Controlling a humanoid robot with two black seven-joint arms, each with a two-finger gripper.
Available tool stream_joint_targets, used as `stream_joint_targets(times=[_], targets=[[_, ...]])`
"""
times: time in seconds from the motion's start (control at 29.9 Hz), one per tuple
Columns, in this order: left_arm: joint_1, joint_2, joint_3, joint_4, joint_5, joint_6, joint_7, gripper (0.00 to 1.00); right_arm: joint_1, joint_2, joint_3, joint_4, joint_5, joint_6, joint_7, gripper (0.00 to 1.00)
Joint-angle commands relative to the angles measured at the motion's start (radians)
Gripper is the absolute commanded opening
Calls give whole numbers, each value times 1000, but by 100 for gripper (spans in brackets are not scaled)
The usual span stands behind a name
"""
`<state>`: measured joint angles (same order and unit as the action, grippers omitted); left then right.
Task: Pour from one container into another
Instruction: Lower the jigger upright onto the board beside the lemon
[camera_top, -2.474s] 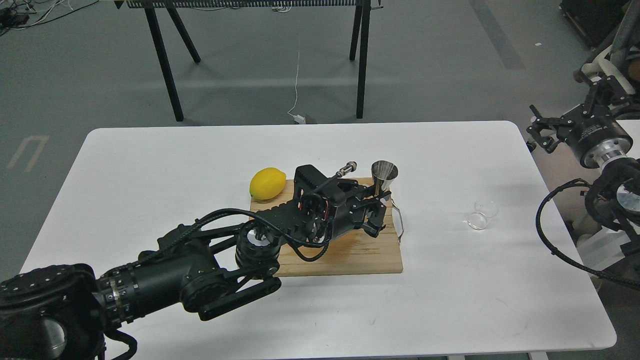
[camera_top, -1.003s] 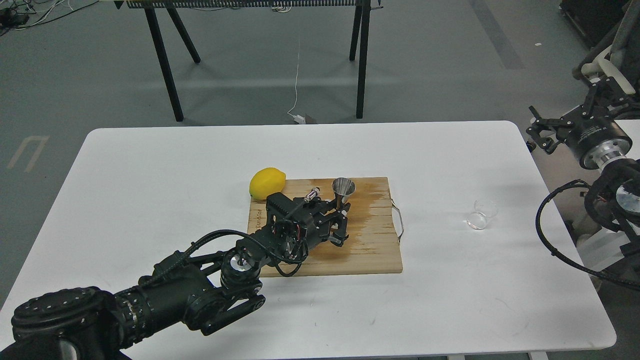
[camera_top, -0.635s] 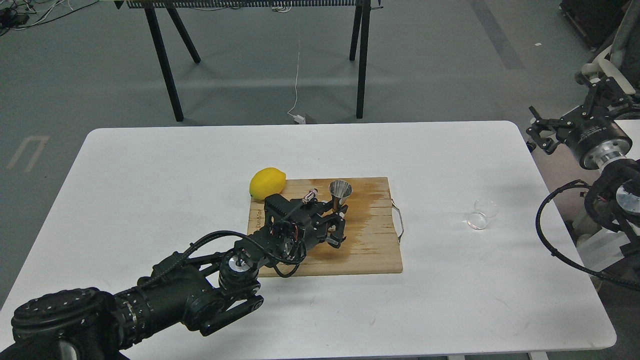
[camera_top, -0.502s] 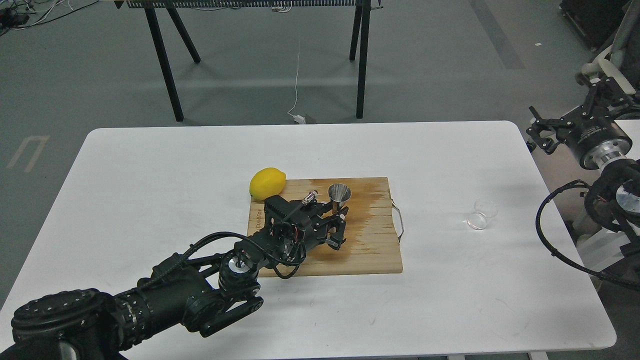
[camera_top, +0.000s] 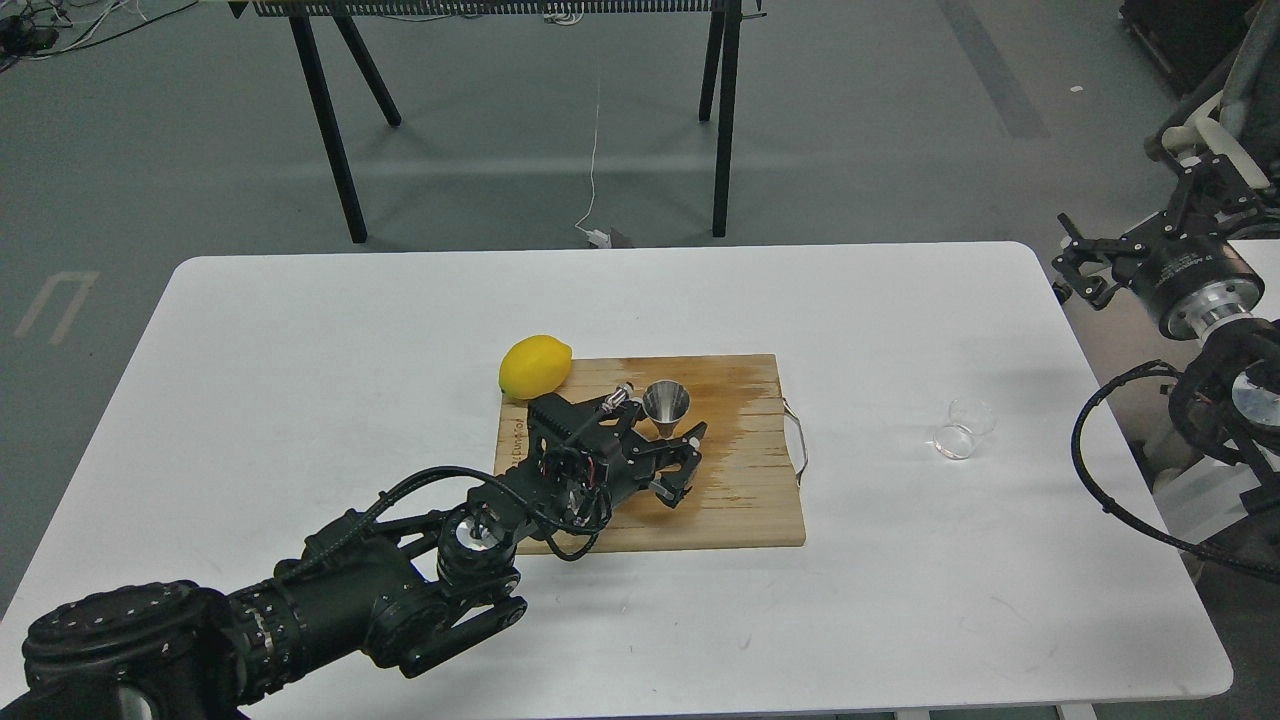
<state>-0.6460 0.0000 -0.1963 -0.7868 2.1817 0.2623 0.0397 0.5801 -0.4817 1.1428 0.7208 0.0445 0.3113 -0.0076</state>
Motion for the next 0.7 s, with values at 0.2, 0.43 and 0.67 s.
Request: stream_joint_targets(times=[0.2,0.43,0.67], targets=[[0,0,1,0,0,-2,-7,94,0,-1,0,-3,0,2,0,99],[-15,0,1,0,0,-8,-11,99,3,-1,2,-3,0,2,0,99],[-7,0,-2,-14,0,-5,-17,99,3,-1,2,-4,0,3,0,99]])
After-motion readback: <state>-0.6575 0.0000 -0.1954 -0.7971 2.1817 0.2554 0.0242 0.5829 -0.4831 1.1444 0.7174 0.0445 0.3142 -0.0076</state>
